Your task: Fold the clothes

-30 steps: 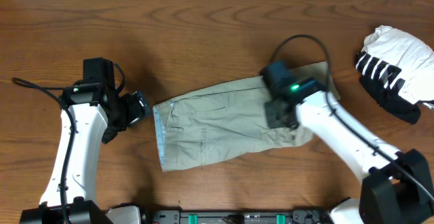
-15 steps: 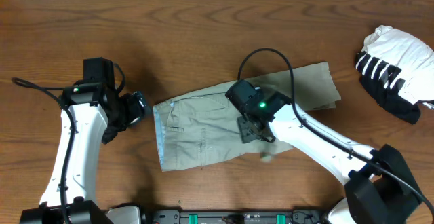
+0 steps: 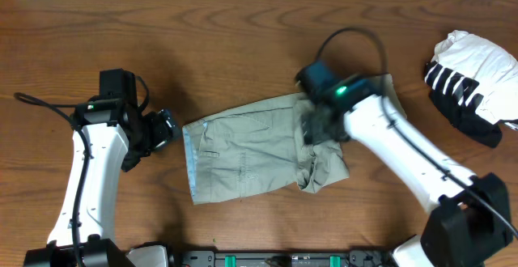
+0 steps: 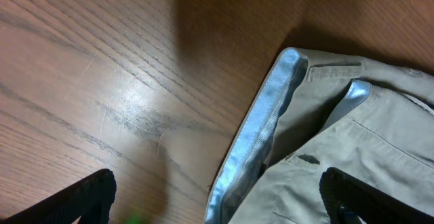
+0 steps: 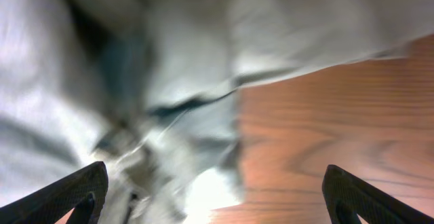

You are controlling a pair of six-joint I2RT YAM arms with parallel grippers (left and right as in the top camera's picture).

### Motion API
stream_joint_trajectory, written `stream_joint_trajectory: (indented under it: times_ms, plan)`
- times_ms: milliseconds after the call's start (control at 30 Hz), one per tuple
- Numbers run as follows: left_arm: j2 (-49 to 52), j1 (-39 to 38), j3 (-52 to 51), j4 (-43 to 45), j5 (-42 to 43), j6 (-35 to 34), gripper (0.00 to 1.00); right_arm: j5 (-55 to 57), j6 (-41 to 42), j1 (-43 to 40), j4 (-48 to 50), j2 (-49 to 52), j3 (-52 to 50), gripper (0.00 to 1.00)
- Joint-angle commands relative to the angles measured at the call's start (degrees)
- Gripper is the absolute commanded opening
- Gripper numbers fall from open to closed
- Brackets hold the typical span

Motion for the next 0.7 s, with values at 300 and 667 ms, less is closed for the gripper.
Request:
stream_joint_trajectory:
  times_ms: [300, 667]
  plan:
    - [0.2, 0.3, 0.1, -0.6, -0.7, 0.3, 0.98, -19.9, -19.8, -27.7, 6.4, 0.1, 1.8, 0.99]
    - [0.2, 0.3, 0.1, -0.7, -0.7, 0.3, 0.98, -32.9, -34.1, -40.0, 8.9, 6.8, 1.6, 0.98]
